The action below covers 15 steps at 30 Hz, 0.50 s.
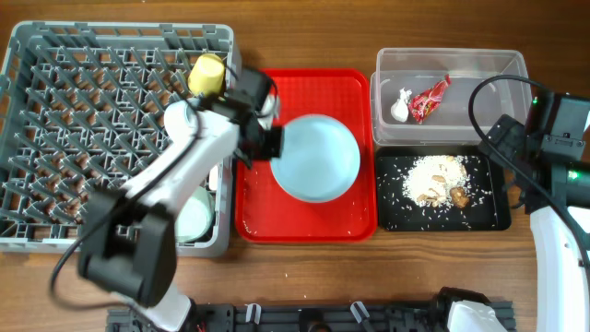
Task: Sort waste into correct bins and load items into the dishwasher rack
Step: 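Lift the plate with the left gripper and stand it upright in the rack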
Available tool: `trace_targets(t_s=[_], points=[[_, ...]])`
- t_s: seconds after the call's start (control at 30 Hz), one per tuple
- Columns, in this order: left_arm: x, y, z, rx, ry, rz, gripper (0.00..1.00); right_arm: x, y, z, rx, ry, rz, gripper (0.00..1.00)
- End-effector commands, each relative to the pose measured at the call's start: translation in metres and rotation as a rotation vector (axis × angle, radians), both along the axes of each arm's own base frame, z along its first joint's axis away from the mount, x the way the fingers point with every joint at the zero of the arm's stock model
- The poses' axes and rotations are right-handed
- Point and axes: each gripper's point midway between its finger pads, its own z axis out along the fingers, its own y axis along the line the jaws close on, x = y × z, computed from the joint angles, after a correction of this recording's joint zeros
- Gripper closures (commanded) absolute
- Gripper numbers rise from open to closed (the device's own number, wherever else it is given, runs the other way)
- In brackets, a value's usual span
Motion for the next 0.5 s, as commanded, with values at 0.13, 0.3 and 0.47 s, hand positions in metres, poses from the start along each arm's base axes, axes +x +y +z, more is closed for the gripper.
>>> trace_targets(t_s=[0.13, 0.3, 0.47], points=[[-0.007, 0.207, 0.270, 0.817, -0.817, 0.588, 0.96, 0.000, -0.002, 0.006, -0.011, -0.017, -0.004, 0.00], [0.006, 0.230, 0.290, 1.123, -0.855, 0.656, 0.96, 0.000, -0.002, 0.006, -0.011, -0.018, -0.004, 0.00], [0.054, 0.237, 0.268, 1.348, -0.727, 0.482, 0.96, 0.000, -0.002, 0.006, -0.011, -0.018, -0.004, 0.00]])
